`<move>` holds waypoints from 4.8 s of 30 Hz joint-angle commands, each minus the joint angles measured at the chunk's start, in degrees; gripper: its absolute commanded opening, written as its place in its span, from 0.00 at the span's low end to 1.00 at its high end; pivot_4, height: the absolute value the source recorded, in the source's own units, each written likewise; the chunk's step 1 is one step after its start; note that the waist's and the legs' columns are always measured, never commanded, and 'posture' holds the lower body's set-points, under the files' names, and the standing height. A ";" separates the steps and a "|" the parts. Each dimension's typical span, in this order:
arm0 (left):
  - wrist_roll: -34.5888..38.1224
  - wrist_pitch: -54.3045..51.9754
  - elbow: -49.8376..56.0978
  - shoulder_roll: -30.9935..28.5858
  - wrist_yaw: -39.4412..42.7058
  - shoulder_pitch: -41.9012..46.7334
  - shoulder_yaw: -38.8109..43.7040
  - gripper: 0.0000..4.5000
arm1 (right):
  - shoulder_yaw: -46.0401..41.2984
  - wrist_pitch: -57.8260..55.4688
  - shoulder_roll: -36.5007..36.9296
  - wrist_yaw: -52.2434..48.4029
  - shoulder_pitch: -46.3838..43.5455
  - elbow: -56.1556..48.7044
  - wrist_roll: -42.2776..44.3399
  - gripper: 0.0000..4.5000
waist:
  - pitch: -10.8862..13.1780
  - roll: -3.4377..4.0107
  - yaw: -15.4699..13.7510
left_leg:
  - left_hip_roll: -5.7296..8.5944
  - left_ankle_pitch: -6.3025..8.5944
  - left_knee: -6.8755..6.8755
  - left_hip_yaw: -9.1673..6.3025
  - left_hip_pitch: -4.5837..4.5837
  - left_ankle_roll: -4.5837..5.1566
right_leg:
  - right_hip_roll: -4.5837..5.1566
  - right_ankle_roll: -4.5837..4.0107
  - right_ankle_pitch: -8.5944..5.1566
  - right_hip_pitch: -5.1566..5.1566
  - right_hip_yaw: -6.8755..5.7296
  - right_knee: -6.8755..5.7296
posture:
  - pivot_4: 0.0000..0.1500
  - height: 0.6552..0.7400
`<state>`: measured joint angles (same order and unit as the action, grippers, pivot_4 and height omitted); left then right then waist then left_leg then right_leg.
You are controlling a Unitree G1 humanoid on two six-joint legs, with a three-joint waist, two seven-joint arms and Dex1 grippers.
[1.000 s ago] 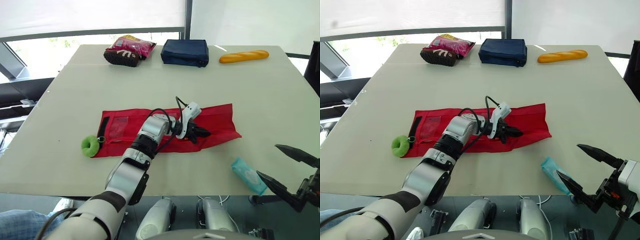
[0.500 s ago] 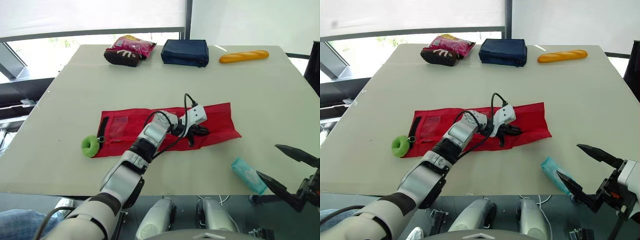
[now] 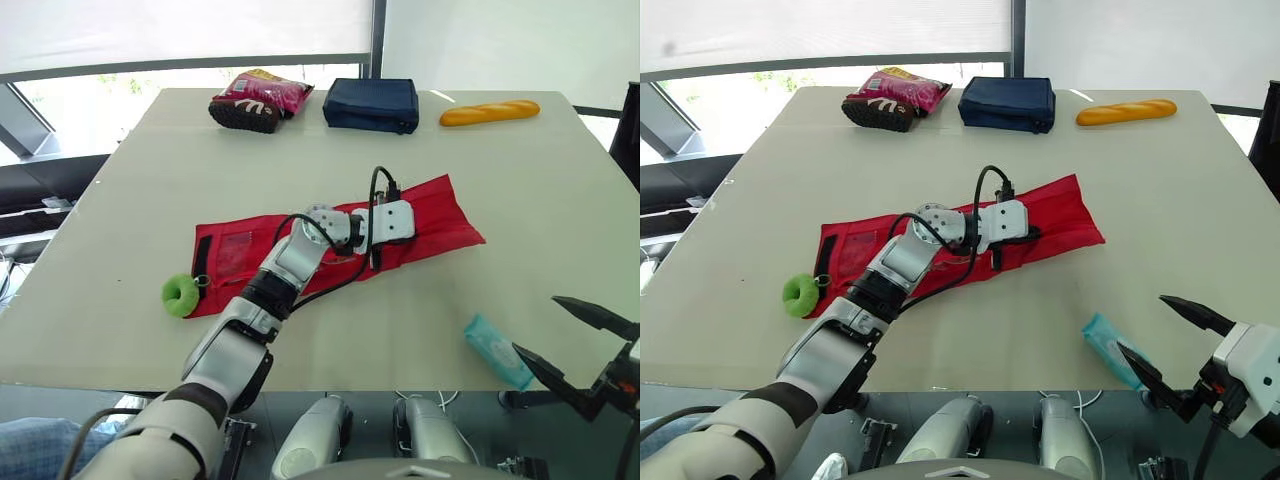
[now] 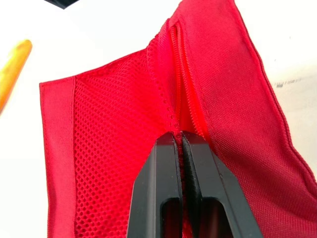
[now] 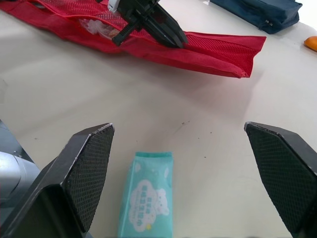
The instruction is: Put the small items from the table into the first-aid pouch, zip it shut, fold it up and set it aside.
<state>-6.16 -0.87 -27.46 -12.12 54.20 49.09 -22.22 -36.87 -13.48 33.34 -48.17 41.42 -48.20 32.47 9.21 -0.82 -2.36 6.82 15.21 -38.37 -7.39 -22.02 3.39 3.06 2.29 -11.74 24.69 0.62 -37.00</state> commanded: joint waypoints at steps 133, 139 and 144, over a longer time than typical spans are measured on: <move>4.71 -1.68 -4.80 12.57 1.25 -1.28 -0.40 0.00 | 8.58 -43.12 0.09 18.61 -30.97 -4.31 5.61 0.99 | -0.05 0.30 1.69 | -0.03 -0.26 -0.17 0.47 -0.60 -0.21 | 0.02 -0.27 0.58 0.93 0.19 -0.49 | 1.00 0.87; 7.01 -2.30 -3.12 12.59 4.74 -1.69 0.57 0.08 | 2.16 -39.41 1.23 17.83 -27.49 3.72 4.68 1.00 | -0.04 0.29 1.47 | -0.04 -0.26 -0.18 0.51 -0.60 -0.21 | 0.04 -0.29 0.60 0.91 0.21 -0.50 | 1.00 0.87; 10.96 -4.66 1.75 11.42 8.07 -3.08 2.14 0.54 | 2.81 -40.04 0.00 18.78 -27.46 10.06 6.12 1.00 | -0.04 0.29 1.52 | -0.04 -0.26 -0.18 0.51 -0.60 -0.21 | 0.03 -0.30 0.60 0.92 0.23 -0.51 | 1.00 0.87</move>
<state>2.67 -5.40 -29.05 -0.49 61.21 46.40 -21.53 -33.42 -54.08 33.41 -29.58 14.22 -38.67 37.62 9.17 -0.53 -0.85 6.78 14.95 -38.54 -6.89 -22.62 3.18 3.10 1.99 -11.14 25.61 0.85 -37.50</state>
